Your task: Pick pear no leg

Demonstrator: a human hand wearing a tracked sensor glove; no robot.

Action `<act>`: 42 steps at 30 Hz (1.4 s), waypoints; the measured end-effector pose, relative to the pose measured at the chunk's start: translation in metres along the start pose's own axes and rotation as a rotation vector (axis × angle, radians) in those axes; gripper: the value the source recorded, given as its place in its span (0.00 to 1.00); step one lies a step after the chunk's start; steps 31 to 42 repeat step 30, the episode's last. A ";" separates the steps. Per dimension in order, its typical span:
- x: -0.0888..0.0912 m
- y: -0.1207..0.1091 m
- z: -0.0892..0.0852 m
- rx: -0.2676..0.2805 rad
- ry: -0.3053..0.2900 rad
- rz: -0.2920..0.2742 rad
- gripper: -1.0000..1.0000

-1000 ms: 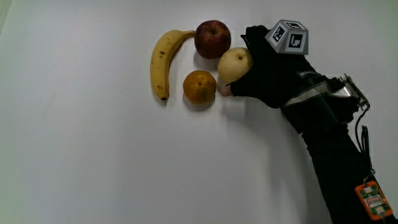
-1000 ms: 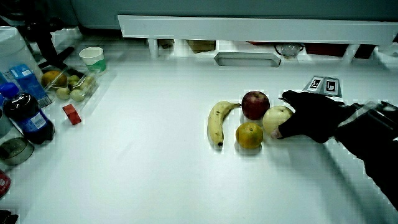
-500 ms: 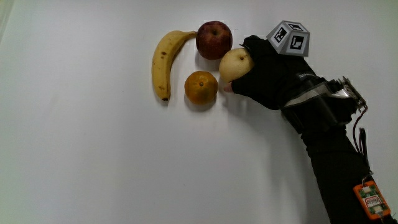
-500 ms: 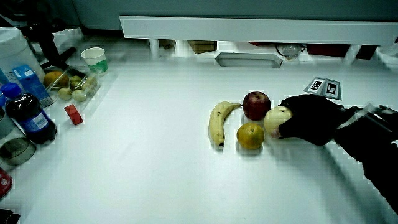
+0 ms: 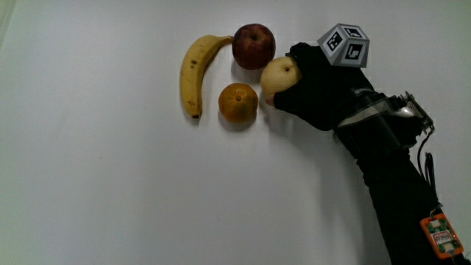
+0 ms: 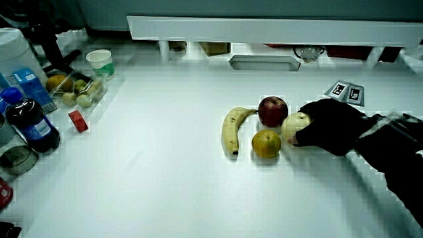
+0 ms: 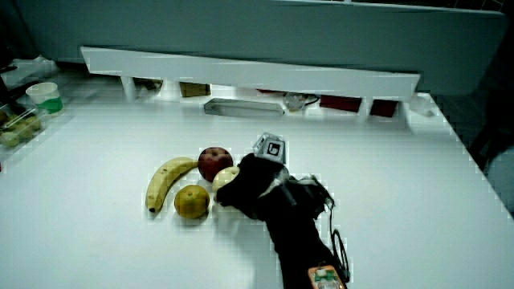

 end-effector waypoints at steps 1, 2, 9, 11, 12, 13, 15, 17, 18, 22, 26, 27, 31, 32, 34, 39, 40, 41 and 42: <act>0.001 -0.002 0.002 0.015 0.017 0.000 1.00; 0.003 -0.002 0.002 0.014 0.016 -0.001 1.00; 0.004 -0.022 0.021 0.057 0.021 0.038 1.00; 0.006 -0.025 0.025 0.057 0.003 0.036 1.00; 0.006 -0.029 0.027 0.066 0.017 0.045 1.00; 0.007 -0.031 0.029 0.064 0.019 0.044 1.00; 0.008 -0.035 0.032 0.074 0.006 0.047 1.00; 0.012 -0.038 0.033 0.074 -0.007 0.033 1.00; 0.013 -0.042 0.034 0.083 -0.010 0.040 1.00; 0.022 -0.050 0.040 0.092 0.017 0.054 1.00; 0.052 -0.043 0.038 0.090 0.061 0.090 1.00; 0.043 -0.059 0.046 0.114 0.038 0.039 1.00; 0.055 -0.066 0.051 0.130 0.060 0.035 1.00; 0.055 -0.066 0.051 0.130 0.060 0.035 1.00; 0.055 -0.066 0.051 0.130 0.060 0.035 1.00; 0.055 -0.066 0.051 0.130 0.060 0.035 1.00; 0.055 -0.066 0.051 0.130 0.060 0.035 1.00; 0.055 -0.066 0.051 0.130 0.060 0.035 1.00; 0.055 -0.066 0.051 0.130 0.060 0.035 1.00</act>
